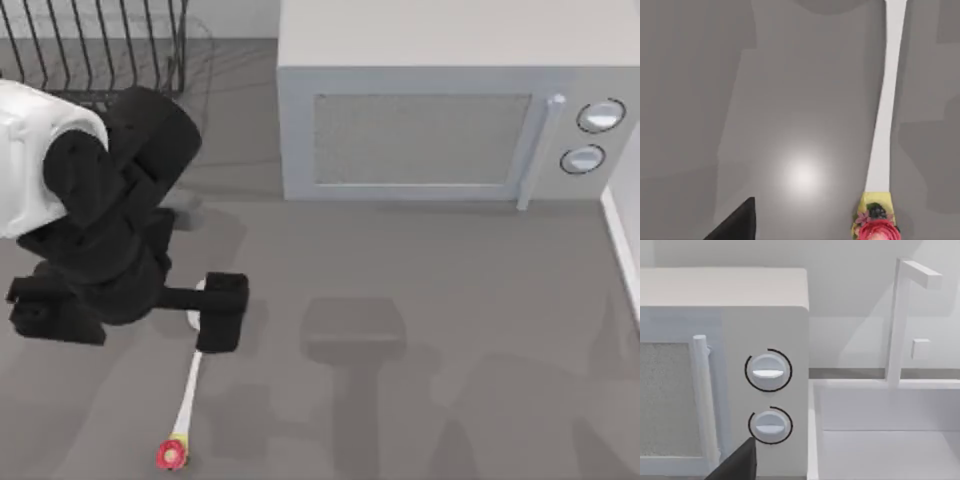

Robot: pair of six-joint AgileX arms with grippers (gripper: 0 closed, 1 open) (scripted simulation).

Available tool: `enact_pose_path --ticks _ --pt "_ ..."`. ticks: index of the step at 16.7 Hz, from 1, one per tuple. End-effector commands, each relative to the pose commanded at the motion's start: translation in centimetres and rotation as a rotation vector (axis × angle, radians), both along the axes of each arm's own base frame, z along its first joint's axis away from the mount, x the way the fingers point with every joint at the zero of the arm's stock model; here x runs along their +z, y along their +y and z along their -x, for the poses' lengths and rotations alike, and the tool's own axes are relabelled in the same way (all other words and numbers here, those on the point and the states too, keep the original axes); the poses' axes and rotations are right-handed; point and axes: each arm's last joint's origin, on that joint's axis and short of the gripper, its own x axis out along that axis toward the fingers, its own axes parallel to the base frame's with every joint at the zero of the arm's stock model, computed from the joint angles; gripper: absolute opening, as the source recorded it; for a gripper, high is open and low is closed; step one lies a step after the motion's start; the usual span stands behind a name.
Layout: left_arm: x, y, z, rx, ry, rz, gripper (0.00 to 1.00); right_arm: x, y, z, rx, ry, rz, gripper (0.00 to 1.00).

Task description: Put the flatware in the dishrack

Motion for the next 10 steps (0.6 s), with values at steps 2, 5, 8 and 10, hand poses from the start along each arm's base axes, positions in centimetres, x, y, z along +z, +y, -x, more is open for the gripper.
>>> enact_pose_path --ticks 2,5,8,10 --pt "-0.5 -1.3 -0.8 -0.007 0.06 -0.033 1.0 0.0 0.0 0.0 0.0 0.0 0.0 1.0" --pt "-0.8 -2.1 -1.2 -0.011 0.094 -0.053 1.0 0.0 0.0 0.0 0.0 0.0 0.0 1.0" --pt "-0.8 -2.1 -1.2 -0.011 0.094 -0.053 1.0 0.0 0.0 0.0 0.0 0.0 0.0 1.0" --pt "-0.9 -2.0 -1.2 -0.008 0.092 -0.052 1.0 0.0 0.0 0.0 0.0 0.0 0.0 1.0"
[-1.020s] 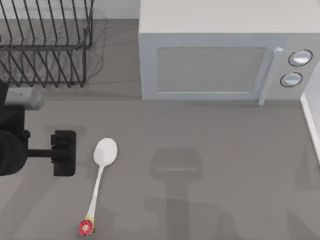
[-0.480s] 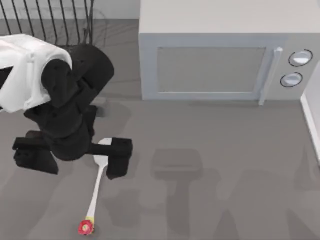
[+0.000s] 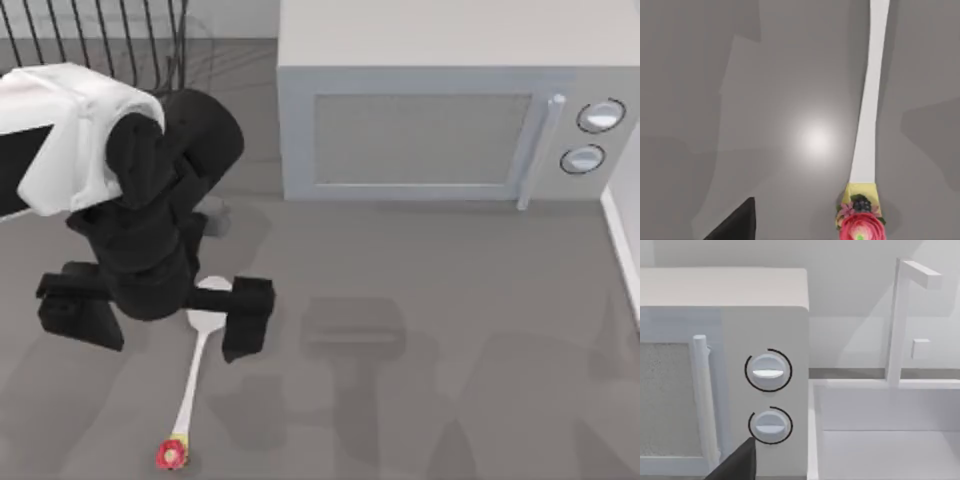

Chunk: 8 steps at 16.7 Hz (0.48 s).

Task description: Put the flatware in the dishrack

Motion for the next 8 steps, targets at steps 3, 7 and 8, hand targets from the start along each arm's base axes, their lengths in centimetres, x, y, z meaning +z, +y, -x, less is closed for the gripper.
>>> enact_pose_path --ticks 3,7,8 --pt "-1.9 -0.2 -0.2 -0.003 0.003 -0.002 1.0 0.0 0.0 0.0 0.0 0.0 0.0 1.0" --pt "-6.8 -0.4 -0.4 -0.003 -0.009 0.005 1.0 0.0 0.0 0.0 0.0 0.0 0.0 1.0" --pt "-7.9 -0.3 -0.3 -0.003 -0.007 0.004 1.0 0.0 0.0 0.0 0.0 0.0 0.0 1.0"
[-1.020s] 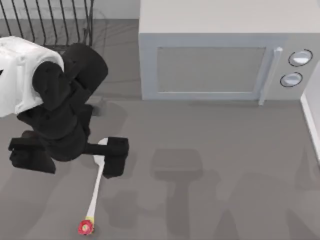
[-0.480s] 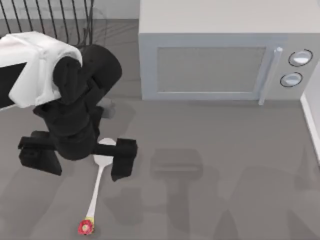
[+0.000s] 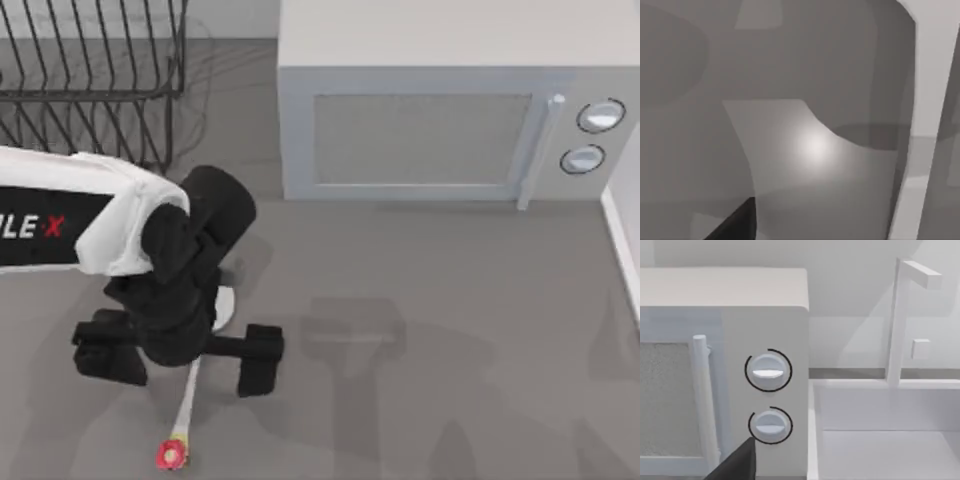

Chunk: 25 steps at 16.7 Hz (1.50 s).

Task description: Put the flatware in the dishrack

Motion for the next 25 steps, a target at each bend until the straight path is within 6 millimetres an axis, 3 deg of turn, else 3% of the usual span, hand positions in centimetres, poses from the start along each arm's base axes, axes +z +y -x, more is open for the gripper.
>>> enact_pose_path --ticks 3,7,20,25 --pt "-1.9 0.2 0.3 0.0 0.009 -0.005 1.0 0.0 0.0 0.0 0.0 0.0 0.0 1.0" --pt "-2.0 0.2 0.4 0.0 0.009 -0.006 1.0 0.0 0.0 0.0 0.0 0.0 0.0 1.0" --pt "-2.0 0.2 0.4 0.0 0.009 -0.006 0.02 0.0 0.0 0.0 0.0 0.0 0.0 1.0" --pt "-2.0 0.2 0.4 0.0 0.009 -0.006 0.0 0.0 0.0 0.0 0.0 0.0 0.0 1.0"
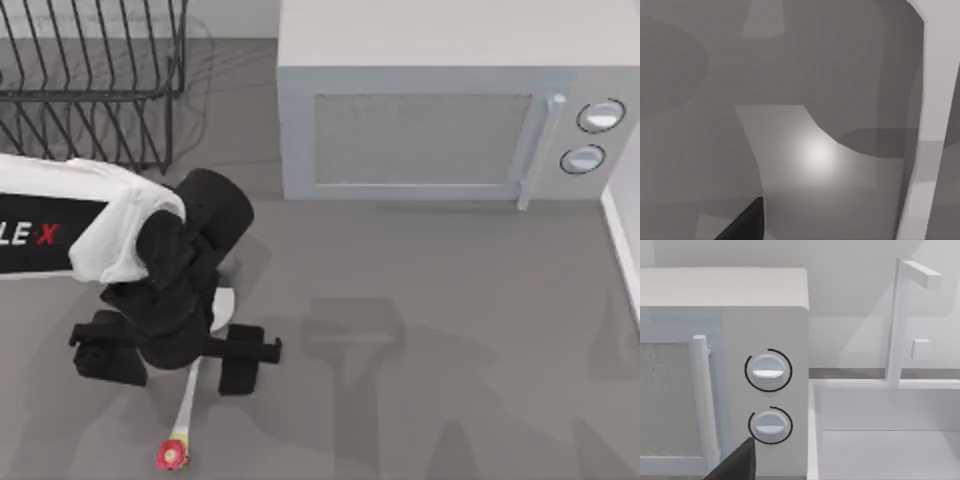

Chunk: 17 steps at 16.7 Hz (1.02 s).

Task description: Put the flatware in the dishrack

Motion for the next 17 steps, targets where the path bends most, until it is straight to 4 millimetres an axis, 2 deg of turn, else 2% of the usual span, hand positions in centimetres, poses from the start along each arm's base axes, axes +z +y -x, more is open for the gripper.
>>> enact_pose_path --ticks 3,4,7,9,13,17 --pt "0.0 0.0 0.0 0.0 0.0 0.0 0.0 0.0 0.0 0.0 0.0 0.0 0.0 1.0" --pt "2.2 0.0 -0.1 -0.001 -0.037 0.005 0.0 0.0 0.0 0.0 0.0 0.0 0.0 1.0" --pt "3.0 -0.3 -0.5 -0.004 -0.038 0.006 0.0 0.0 0.0 0.0 0.0 0.0 0.0 1.0" --pt "4.8 -0.9 -1.2 -0.006 -0.04 0.007 0.0 0.0 0.0 0.0 0.0 0.0 0.0 1.0" --pt "10.8 -1.4 -1.9 -0.004 -0.017 -0.007 0.0 0.0 0.0 0.0 0.0 0.0 0.0 1.0" --pt "17.6 -0.9 -1.2 -0.003 -0.004 -0.015 0.0 0.0 0.0 0.0 0.0 0.0 0.0 1.0"
